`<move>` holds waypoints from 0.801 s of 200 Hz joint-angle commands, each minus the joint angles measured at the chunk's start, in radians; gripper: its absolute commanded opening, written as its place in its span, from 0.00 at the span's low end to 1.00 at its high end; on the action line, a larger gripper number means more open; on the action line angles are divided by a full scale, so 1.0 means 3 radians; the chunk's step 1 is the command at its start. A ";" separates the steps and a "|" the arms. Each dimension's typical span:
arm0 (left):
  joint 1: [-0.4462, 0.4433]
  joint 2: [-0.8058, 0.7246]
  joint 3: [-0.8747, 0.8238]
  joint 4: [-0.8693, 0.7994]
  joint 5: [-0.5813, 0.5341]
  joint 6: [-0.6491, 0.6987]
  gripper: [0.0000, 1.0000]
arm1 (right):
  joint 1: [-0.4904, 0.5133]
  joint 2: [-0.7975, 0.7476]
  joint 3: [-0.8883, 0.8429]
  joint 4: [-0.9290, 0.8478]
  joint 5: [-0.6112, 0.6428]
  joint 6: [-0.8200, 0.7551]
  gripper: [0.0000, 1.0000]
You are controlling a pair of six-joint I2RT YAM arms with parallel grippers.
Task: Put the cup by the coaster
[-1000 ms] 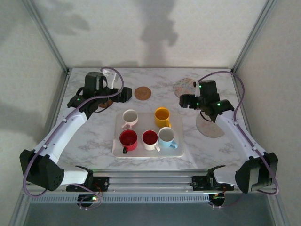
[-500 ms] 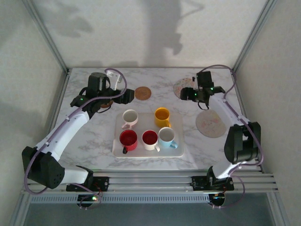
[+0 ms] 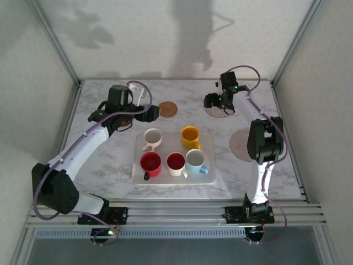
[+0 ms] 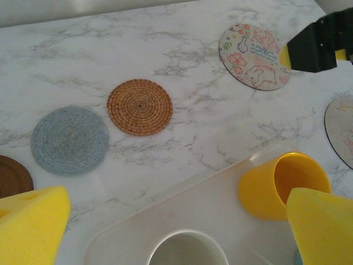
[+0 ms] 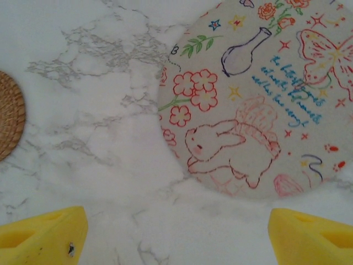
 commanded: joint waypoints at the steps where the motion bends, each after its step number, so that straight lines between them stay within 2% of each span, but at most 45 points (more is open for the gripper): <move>1: -0.0029 0.0027 0.0090 0.0046 0.0049 0.0059 1.00 | 0.0001 0.0255 0.0377 -0.0322 0.0134 -0.0120 0.87; 95: -0.0027 0.0072 0.0078 0.0007 0.0004 0.0035 1.00 | 0.0135 0.1080 0.1280 -0.0736 0.0379 -0.0214 0.86; 139: -0.0029 0.0098 0.0080 -0.0018 -0.0014 0.0038 0.99 | 0.0145 0.1342 0.1505 -0.0854 0.0494 -0.0203 0.84; 160: -0.0029 0.0128 0.0088 -0.0024 -0.0021 0.0044 0.99 | 0.0146 0.1440 0.1601 -0.0923 0.0535 -0.0203 0.80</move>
